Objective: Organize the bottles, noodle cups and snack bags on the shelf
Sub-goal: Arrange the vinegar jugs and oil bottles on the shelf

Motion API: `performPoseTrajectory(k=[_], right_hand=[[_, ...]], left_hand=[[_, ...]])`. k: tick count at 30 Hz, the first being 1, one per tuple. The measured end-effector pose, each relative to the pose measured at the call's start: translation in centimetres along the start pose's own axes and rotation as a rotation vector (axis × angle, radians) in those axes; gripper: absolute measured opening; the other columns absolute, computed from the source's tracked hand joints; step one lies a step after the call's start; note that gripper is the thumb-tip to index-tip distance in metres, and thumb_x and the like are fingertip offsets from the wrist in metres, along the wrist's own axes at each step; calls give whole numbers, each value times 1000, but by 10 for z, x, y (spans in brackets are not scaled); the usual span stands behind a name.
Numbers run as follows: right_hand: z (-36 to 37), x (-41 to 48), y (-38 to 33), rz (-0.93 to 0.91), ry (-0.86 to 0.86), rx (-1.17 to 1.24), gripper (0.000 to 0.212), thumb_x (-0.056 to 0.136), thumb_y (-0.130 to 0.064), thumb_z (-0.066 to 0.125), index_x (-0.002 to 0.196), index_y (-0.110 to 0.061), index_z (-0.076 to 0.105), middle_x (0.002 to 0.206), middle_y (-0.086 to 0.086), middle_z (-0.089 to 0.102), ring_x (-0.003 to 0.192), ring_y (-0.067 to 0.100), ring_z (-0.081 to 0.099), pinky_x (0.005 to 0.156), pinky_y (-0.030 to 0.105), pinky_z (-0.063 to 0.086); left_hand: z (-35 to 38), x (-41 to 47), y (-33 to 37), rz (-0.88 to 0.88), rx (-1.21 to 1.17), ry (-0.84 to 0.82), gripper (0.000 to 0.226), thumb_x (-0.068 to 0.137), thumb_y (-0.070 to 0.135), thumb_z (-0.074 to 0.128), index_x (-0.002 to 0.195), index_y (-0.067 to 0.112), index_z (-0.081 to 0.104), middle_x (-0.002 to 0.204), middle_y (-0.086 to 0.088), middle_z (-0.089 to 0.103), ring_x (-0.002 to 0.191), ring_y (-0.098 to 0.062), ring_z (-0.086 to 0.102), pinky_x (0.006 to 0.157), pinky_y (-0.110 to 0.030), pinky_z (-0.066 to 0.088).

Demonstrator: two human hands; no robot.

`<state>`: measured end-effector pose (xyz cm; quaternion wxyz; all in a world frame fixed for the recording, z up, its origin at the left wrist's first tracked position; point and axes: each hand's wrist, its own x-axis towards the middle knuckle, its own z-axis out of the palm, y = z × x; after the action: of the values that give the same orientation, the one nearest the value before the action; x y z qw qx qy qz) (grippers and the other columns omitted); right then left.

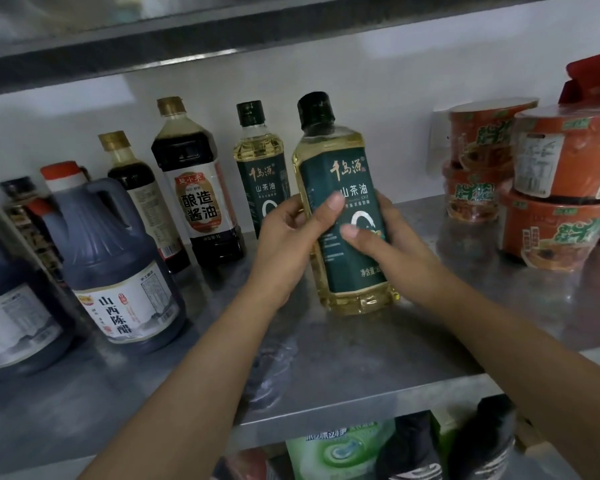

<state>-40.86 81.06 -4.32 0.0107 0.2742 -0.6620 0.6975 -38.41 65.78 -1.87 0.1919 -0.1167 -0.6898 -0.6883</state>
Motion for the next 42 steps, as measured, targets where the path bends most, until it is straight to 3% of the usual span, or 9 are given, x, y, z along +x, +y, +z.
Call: performPoseTrajectory(k=[2,5,11,15,18,21,24,35,42], right_hand=[[0,0,-3,2,90,2,68,83,-50,62,145,-31,42,123,-10,67,103,5,70,82,26,59],[-3,1,-7,23,208,8,36,102,-43,46,123,-22,65,107,-2,76,96,10,73,83,31,61],[-13,3,-5,154,314,-13,46,106,-45,37,109,-15,71,98,4,78,92,19,75,88,42,59],[-13,3,-7,147,328,-20,40,106,-44,39,99,-22,72,92,-1,78,86,14,75,78,34,59],[-15,-2,-9,111,147,-29,35,98,-49,50,115,-25,69,103,-2,77,94,13,74,84,33,58],[-18,-5,-7,46,-53,-96,68,82,-39,77,141,-28,45,122,-6,69,106,9,69,84,27,58],[-22,-3,-6,25,-91,-145,88,74,-30,84,146,-31,33,125,-10,64,108,3,67,82,20,57],[-25,4,-1,-38,-26,-198,55,87,-10,71,123,-43,47,105,-20,70,98,-1,68,74,14,55],[-17,-1,-4,-94,-27,-160,64,86,-9,73,139,-27,41,114,-11,67,101,-2,67,75,13,53]], left_hand=[[-3,1,-2,10,28,20,39,85,43,61,109,13,70,103,-6,77,98,-21,74,87,-37,59],[-6,3,-7,51,47,14,16,98,20,58,107,13,69,97,-1,76,91,-14,73,79,-29,59],[-2,1,-5,94,-11,-45,26,90,1,65,114,8,67,95,6,77,90,-10,74,73,-24,59],[-1,1,-4,99,-22,-16,24,88,1,69,110,11,69,94,5,78,90,-13,75,72,-26,60],[0,0,-2,91,-29,-3,23,88,2,69,109,10,69,96,4,78,89,-14,75,71,-26,60],[-1,1,-1,94,-48,22,25,88,3,69,113,6,68,103,-1,76,89,-17,76,68,-28,61],[-2,2,-2,96,-63,41,26,87,2,70,112,8,69,102,-1,77,89,-18,76,67,-29,61],[1,3,-2,87,-71,52,25,86,2,72,106,16,71,86,7,78,83,-11,75,62,-26,60],[2,1,-2,108,-54,29,21,89,4,68,106,18,69,89,8,78,86,-11,75,66,-24,59]])
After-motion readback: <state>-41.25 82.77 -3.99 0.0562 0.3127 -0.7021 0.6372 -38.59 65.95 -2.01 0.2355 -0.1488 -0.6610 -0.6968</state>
